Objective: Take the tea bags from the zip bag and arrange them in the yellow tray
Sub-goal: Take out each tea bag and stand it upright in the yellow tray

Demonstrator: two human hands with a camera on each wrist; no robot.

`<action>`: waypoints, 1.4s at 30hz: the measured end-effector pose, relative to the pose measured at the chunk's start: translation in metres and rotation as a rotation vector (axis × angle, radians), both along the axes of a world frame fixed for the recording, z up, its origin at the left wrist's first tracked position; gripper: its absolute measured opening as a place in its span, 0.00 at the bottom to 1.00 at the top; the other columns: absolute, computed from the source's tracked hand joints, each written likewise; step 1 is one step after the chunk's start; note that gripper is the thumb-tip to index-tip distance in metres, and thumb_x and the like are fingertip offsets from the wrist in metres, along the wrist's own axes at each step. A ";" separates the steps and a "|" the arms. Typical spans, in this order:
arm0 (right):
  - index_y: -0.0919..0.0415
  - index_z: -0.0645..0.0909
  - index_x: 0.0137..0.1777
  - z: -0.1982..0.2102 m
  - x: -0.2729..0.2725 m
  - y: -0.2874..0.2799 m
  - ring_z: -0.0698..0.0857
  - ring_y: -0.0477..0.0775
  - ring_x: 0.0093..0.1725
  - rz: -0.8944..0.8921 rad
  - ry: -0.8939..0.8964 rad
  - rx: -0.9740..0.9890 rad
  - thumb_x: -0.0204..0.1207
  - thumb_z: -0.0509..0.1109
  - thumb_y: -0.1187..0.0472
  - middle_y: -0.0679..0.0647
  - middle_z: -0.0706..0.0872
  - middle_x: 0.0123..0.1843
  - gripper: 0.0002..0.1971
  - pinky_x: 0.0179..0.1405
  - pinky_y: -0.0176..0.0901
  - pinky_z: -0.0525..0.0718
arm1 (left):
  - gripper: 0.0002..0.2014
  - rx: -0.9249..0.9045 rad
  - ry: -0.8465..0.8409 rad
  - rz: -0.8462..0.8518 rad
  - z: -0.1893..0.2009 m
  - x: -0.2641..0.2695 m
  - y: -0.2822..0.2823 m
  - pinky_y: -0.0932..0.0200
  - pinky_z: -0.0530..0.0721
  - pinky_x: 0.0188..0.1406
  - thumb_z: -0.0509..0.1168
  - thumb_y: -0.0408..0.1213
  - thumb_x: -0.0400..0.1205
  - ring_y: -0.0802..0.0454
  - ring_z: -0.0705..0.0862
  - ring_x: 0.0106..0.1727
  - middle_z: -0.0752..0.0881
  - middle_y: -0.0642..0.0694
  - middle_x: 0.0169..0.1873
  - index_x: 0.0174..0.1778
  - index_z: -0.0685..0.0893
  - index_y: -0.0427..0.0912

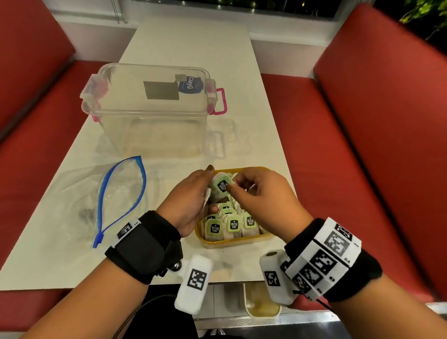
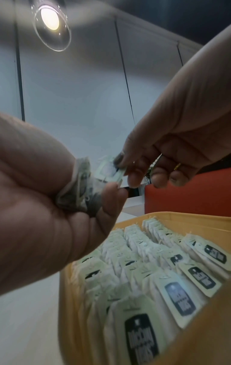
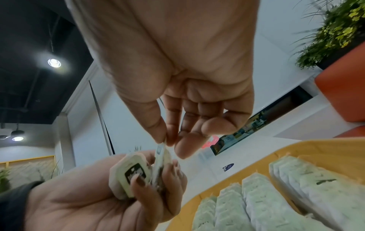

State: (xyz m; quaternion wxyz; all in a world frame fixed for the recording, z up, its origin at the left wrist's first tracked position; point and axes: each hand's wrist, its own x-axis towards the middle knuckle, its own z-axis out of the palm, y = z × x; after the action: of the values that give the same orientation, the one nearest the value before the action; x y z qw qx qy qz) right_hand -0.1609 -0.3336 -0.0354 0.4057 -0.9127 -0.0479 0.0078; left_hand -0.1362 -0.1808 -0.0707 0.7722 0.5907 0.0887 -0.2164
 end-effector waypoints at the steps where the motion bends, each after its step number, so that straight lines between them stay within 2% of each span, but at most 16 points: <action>1: 0.57 0.82 0.37 0.002 0.000 -0.002 0.81 0.41 0.26 -0.018 -0.005 0.042 0.76 0.71 0.57 0.45 0.81 0.27 0.08 0.28 0.35 0.76 | 0.14 -0.012 0.007 0.005 0.000 -0.001 0.000 0.62 0.74 0.24 0.55 0.48 0.89 0.55 0.82 0.31 0.85 0.46 0.37 0.52 0.79 0.41; 4: 0.58 0.82 0.40 0.007 0.001 -0.008 0.89 0.56 0.34 -0.048 0.027 0.244 0.77 0.71 0.60 0.54 0.87 0.33 0.05 0.28 0.45 0.81 | 0.11 0.025 -0.018 -0.003 -0.001 -0.002 0.001 0.63 0.70 0.22 0.55 0.44 0.89 0.54 0.78 0.30 0.84 0.45 0.38 0.51 0.79 0.42; 9: 0.64 0.81 0.44 0.003 -0.003 -0.022 0.91 0.51 0.36 -0.096 0.095 0.466 0.79 0.70 0.66 0.61 0.91 0.39 0.03 0.40 0.53 0.84 | 0.14 0.234 -0.241 -0.072 -0.009 -0.007 0.008 0.62 0.69 0.27 0.56 0.43 0.89 0.51 0.72 0.31 0.78 0.44 0.33 0.45 0.86 0.50; 12: 0.63 0.80 0.44 -0.006 -0.006 -0.028 0.90 0.51 0.34 -0.099 0.102 0.467 0.79 0.69 0.66 0.61 0.91 0.39 0.03 0.37 0.47 0.83 | 0.11 0.270 -0.337 -0.155 -0.012 -0.012 0.012 0.66 0.72 0.32 0.62 0.46 0.86 0.58 0.74 0.29 0.79 0.56 0.27 0.43 0.87 0.49; 15: 0.66 0.80 0.46 -0.014 -0.008 -0.030 0.88 0.48 0.32 -0.086 0.113 0.478 0.79 0.69 0.67 0.59 0.89 0.37 0.02 0.33 0.34 0.81 | 0.02 0.355 -0.422 -0.238 -0.016 -0.016 0.010 0.66 0.78 0.42 0.71 0.44 0.79 0.63 0.81 0.38 0.85 0.63 0.33 0.41 0.88 0.54; 16: 0.68 0.79 0.47 -0.015 -0.007 -0.030 0.88 0.46 0.32 -0.086 0.115 0.493 0.79 0.68 0.68 0.58 0.89 0.37 0.02 0.32 0.32 0.81 | 0.05 0.386 -0.439 -0.243 -0.016 -0.018 0.009 0.68 0.79 0.42 0.72 0.42 0.78 0.65 0.81 0.38 0.85 0.65 0.33 0.38 0.87 0.58; 18: 0.68 0.79 0.47 -0.017 -0.008 -0.029 0.87 0.45 0.31 -0.097 0.117 0.513 0.80 0.67 0.69 0.57 0.88 0.36 0.02 0.31 0.30 0.81 | 0.08 0.435 -0.472 -0.241 -0.020 -0.018 0.009 0.68 0.79 0.42 0.72 0.41 0.78 0.65 0.82 0.38 0.85 0.65 0.34 0.37 0.86 0.61; 21: 0.65 0.80 0.47 -0.019 -0.008 -0.031 0.87 0.47 0.33 -0.098 0.124 0.554 0.78 0.70 0.69 0.56 0.87 0.36 0.01 0.32 0.32 0.82 | 0.02 0.500 -0.527 -0.225 -0.022 -0.017 0.011 0.60 0.81 0.44 0.72 0.44 0.78 0.58 0.84 0.42 0.87 0.58 0.38 0.43 0.86 0.57; 24: 0.62 0.84 0.48 -0.020 -0.007 -0.035 0.87 0.55 0.38 -0.024 0.106 0.411 0.72 0.76 0.67 0.56 0.88 0.40 0.06 0.38 0.42 0.85 | 0.06 0.547 -0.558 -0.244 -0.022 -0.017 0.013 0.48 0.83 0.47 0.72 0.48 0.78 0.49 0.85 0.46 0.87 0.48 0.42 0.47 0.87 0.52; 28: 0.57 0.87 0.42 -0.020 -0.002 -0.034 0.87 0.62 0.40 0.117 0.124 0.155 0.73 0.75 0.62 0.53 0.90 0.38 0.01 0.41 0.58 0.86 | 0.06 0.601 -0.590 -0.278 -0.020 -0.019 0.015 0.46 0.82 0.46 0.71 0.49 0.78 0.49 0.84 0.44 0.87 0.47 0.41 0.46 0.87 0.53; 30: 0.56 0.86 0.41 -0.021 0.001 -0.033 0.87 0.56 0.37 0.164 0.168 0.027 0.72 0.75 0.62 0.53 0.89 0.37 0.01 0.38 0.53 0.85 | 0.03 0.621 -0.590 -0.244 -0.018 -0.020 0.019 0.52 0.82 0.46 0.70 0.47 0.79 0.53 0.85 0.44 0.87 0.51 0.40 0.44 0.86 0.53; 34: 0.53 0.78 0.39 -0.026 0.005 -0.027 0.74 0.41 0.29 0.299 0.281 -0.305 0.73 0.75 0.62 0.44 0.77 0.30 0.07 0.27 0.36 0.69 | 0.04 0.661 -0.577 -0.116 -0.023 -0.021 0.031 0.70 0.78 0.37 0.70 0.42 0.80 0.61 0.83 0.40 0.86 0.52 0.39 0.43 0.83 0.48; 37: 0.48 0.77 0.38 -0.037 0.008 -0.018 0.71 0.39 0.31 0.352 0.302 -0.423 0.72 0.74 0.60 0.41 0.72 0.29 0.08 0.27 0.34 0.63 | 0.08 0.732 -0.524 -0.034 -0.032 -0.021 0.039 0.60 0.78 0.37 0.71 0.44 0.79 0.52 0.81 0.38 0.83 0.47 0.39 0.46 0.78 0.47; 38: 0.50 0.81 0.43 -0.040 0.009 -0.016 0.71 0.38 0.31 0.359 0.307 -0.442 0.72 0.74 0.59 0.40 0.71 0.30 0.05 0.27 0.33 0.62 | 0.10 0.764 -0.505 -0.023 -0.035 -0.022 0.041 0.59 0.77 0.36 0.71 0.45 0.79 0.50 0.80 0.37 0.83 0.45 0.39 0.47 0.77 0.47; 40: 0.54 0.84 0.55 -0.044 0.010 -0.011 0.73 0.44 0.36 0.360 0.315 -0.479 0.73 0.74 0.59 0.40 0.73 0.34 0.10 0.27 0.31 0.62 | 0.12 0.805 -0.478 -0.022 -0.038 -0.025 0.041 0.66 0.72 0.30 0.71 0.45 0.79 0.52 0.76 0.33 0.80 0.44 0.36 0.50 0.75 0.47; 42: 0.56 0.83 0.60 -0.046 0.011 -0.007 0.74 0.47 0.42 0.367 0.308 -0.513 0.73 0.74 0.59 0.48 0.81 0.42 0.15 0.30 0.34 0.64 | 0.14 0.819 -0.470 -0.036 -0.040 -0.027 0.039 0.69 0.69 0.27 0.71 0.44 0.79 0.55 0.74 0.29 0.77 0.46 0.33 0.52 0.73 0.46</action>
State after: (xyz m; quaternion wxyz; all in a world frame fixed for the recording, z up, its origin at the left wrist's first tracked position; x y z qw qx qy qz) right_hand -0.1496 -0.3409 -0.0811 0.1574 -0.9493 -0.1458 0.2298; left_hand -0.1635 -0.1415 -0.1107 0.4711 0.8811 -0.0207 -0.0372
